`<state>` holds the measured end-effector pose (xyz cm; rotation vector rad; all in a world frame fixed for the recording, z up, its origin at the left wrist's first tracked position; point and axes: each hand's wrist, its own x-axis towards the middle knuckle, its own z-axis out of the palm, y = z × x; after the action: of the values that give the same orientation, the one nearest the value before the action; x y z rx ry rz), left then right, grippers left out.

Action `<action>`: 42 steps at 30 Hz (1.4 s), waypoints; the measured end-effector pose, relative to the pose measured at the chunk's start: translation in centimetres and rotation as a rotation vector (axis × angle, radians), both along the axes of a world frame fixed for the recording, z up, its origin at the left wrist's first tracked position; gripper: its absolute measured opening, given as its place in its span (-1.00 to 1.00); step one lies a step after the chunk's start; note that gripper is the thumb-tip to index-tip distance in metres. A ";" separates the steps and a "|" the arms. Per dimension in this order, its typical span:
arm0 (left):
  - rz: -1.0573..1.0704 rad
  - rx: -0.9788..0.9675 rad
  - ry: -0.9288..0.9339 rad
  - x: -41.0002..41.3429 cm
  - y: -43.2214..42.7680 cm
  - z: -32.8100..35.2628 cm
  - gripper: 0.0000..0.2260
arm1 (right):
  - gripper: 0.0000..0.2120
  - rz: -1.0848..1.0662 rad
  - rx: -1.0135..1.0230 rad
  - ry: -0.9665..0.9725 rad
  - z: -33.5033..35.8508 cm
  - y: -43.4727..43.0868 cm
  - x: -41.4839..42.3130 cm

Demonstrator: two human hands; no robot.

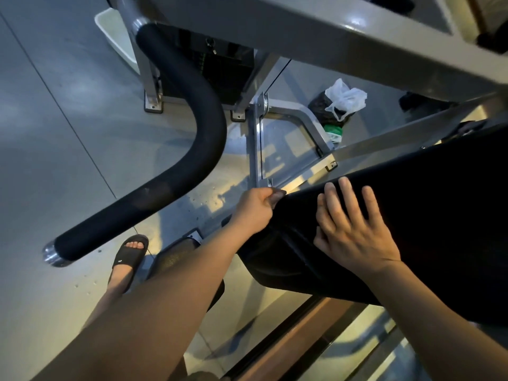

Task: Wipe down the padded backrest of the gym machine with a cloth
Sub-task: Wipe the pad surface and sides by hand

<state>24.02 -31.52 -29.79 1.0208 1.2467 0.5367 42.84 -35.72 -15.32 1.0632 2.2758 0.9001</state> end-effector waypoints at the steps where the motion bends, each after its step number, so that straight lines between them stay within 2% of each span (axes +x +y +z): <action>1: -0.008 0.039 -0.032 0.1 0.2 1.1 -0.75 | -0.39 -0.004 -0.014 0.004 0.3 0.0 -0.2; 3: -0.050 0.084 -0.074 0.1 0.4 2.7 -0.72 | -0.38 -0.033 -0.067 0.026 1.3 0.1 -0.8; 7: -0.213 0.036 -0.080 -0.7 0.5 3.9 -0.69 | -0.41 -0.113 -0.231 0.070 5.3 -1.0 -1.4; 10: -0.300 0.021 -0.052 -0.6 0.7 4.8 -0.67 | -0.44 -0.170 -0.131 0.113 10.6 -2.5 0.5; 13: -0.245 0.027 0.040 -0.3 0.7 5.1 -0.70 | -0.37 -0.170 -0.076 0.044 14.0 -3.0 3.8; 17: -0.085 0.022 0.091 0.8 0.8 5.8 -0.75 | -0.28 -0.076 -0.041 -0.094 13.4 -2.8 6.5; 23: -0.042 0.112 0.014 2.8 2.2 11.2 -0.77 | -0.29 -0.035 -0.010 -0.106 13.2 -2.6 6.8; 27: -0.035 0.302 -0.151 5.8 5.0 19.4 -0.69 | -0.33 -0.029 -0.019 -0.093 13.2 -2.3 6.7; 29: -0.075 0.417 -0.145 6.8 5.6 22.2 -0.74 | -0.34 -0.041 -0.027 -0.091 13.2 -2.5 6.7; 32: -0.097 0.426 -0.147 6.0 4.9 20.9 -0.79 | -0.35 -0.062 -0.045 -0.092 12.9 -2.5 7.0; 37: -0.100 0.270 -0.099 4.9 3.7 16.7 -0.78 | -0.32 -0.051 -0.049 -0.045 13.1 -2.4 7.0; 42: -0.105 0.378 -0.028 7.3 6.2 21.1 -0.80 | -0.31 -0.038 -0.045 -0.020 13.1 -2.4 7.0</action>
<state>31.36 -25.29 -8.68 1.3815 1.0811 0.7188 49.89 -38.11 -2.27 1.0689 2.2416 0.8367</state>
